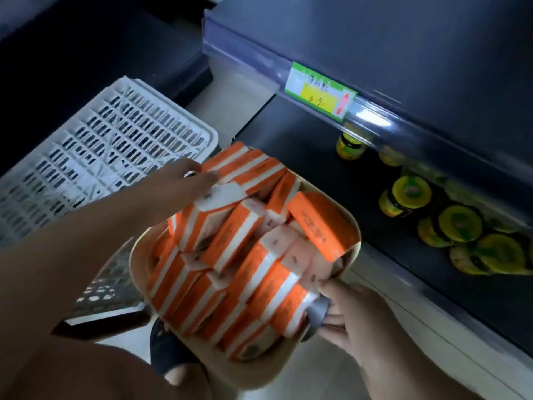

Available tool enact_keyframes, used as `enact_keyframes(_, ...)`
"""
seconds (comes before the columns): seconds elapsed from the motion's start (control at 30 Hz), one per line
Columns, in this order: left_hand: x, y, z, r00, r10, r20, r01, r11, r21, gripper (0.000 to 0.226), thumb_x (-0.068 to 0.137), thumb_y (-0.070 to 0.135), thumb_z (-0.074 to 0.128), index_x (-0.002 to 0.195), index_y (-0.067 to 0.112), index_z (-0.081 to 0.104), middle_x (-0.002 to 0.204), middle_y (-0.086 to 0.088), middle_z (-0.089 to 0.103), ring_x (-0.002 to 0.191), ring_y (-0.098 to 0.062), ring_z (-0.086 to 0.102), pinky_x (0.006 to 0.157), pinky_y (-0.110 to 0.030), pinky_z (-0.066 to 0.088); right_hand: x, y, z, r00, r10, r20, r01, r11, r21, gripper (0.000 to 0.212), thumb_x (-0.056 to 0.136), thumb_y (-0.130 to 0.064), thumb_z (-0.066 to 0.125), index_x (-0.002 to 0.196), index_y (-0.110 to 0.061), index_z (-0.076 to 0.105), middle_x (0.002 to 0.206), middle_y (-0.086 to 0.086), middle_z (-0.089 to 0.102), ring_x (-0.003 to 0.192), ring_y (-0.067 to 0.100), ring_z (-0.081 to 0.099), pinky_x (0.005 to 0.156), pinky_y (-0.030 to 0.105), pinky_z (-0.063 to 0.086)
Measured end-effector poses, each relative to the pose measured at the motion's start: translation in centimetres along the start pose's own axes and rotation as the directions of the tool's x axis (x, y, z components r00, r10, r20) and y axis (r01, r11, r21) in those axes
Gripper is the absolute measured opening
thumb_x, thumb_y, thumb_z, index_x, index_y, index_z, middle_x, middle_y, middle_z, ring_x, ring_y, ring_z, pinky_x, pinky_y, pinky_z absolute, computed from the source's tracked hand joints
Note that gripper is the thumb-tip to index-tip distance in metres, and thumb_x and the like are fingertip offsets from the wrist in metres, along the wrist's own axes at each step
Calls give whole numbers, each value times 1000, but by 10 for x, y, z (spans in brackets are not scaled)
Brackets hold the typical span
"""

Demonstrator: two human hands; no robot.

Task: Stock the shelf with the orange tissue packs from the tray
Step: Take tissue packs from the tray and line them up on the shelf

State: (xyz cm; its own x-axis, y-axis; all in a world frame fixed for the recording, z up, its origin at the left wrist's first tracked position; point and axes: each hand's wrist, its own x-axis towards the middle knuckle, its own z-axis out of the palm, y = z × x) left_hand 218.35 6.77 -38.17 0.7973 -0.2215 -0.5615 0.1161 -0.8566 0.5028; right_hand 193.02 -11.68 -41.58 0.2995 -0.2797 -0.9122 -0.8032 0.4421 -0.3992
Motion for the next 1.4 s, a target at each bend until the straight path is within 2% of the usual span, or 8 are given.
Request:
enact_keyframes(0.17, -13, 5, -8, 997, 71, 6, -71, 987, 141, 64, 78, 79, 56, 120, 31, 63, 116, -1, 69, 98, -22, 68, 93, -42, 55, -13, -29, -7, 997, -67, 24, 71, 925, -374, 40, 85, -51, 74, 81, -13, 66, 73, 13, 73, 69, 22, 73, 70, 34, 63)
enact_keyframes(0.27, -33, 18, -10, 990, 136, 41, -142, 943, 302, 64, 85, 78, 53, 112, 21, 66, 113, -4, 67, 101, -26, 64, 87, -38, 49, -20, -45, -18, 972, -235, -19, 145, 658, -739, 46, 88, -57, 61, 65, -16, 63, 59, -1, 67, 55, 15, 59, 55, 27, 44)
enact_keyframes(0.37, -47, 26, -10, 973, 208, 96, -229, 881, 414, 75, 73, 81, 59, 120, 23, 69, 126, -2, 66, 110, -24, 63, 91, -40, 49, -29, -55, -25, 798, -598, -71, 135, 293, -947, 45, 83, -62, 57, 70, -20, 61, 69, -3, 63, 69, 18, 59, 58, 30, 42)
enact_keyframes(0.43, -54, 26, -12, 972, 211, 101, -233, 852, 469, 72, 80, 64, 74, 136, 22, 62, 139, -4, 60, 123, -27, 59, 100, -41, 51, -35, -60, -22, 671, -738, -70, 141, 220, -965, 42, 80, -61, 60, 74, -20, 57, 71, -3, 55, 69, 21, 56, 56, 30, 37)
enact_keyframes(0.53, -61, 27, -12, 968, 248, 44, -224, 767, 602, 58, 83, 49, 77, 128, 16, 65, 124, -7, 64, 111, -28, 61, 84, -35, 52, -37, -58, -10, 552, -830, -85, 226, 247, -942, 46, 78, -61, 69, 81, -21, 44, 85, -2, 49, 78, 24, 54, 59, 32, 36)
enact_keyframes(0.73, -70, 28, -15, 947, 319, -45, -224, 750, 622, 36, 82, 40, 76, 107, 16, 67, 101, -3, 64, 92, -23, 63, 73, -33, 48, -26, -48, 6, 610, -792, -38, 278, 258, -925, 50, 80, -52, 75, 110, -20, 51, 108, 5, 52, 99, 30, 62, 70, 35, 41)
enact_keyframes(1.13, -114, 57, -39, 890, 364, -276, -225, 875, 428, 25, 85, 39, 72, 86, 16, 66, 82, -4, 70, 74, -22, 69, 67, -33, 57, -66, -69, -12, 408, -890, -203, 587, 426, -689, 25, 80, -33, 66, 69, -13, 55, 64, 4, 62, 61, 26, 62, 54, 32, 46)
enact_keyframes(1.4, -188, 80, -13, 884, 391, -256, -464, 801, -379, 13, 97, 16, 71, 105, 19, 61, 95, -14, 77, 67, -35, 77, 47, -32, 53, -135, -61, -57, 496, -831, -252, 811, 547, -207, 16, 93, -25, 70, 97, -10, 70, 84, 7, 77, 66, 26, 77, 72, 51, 65)
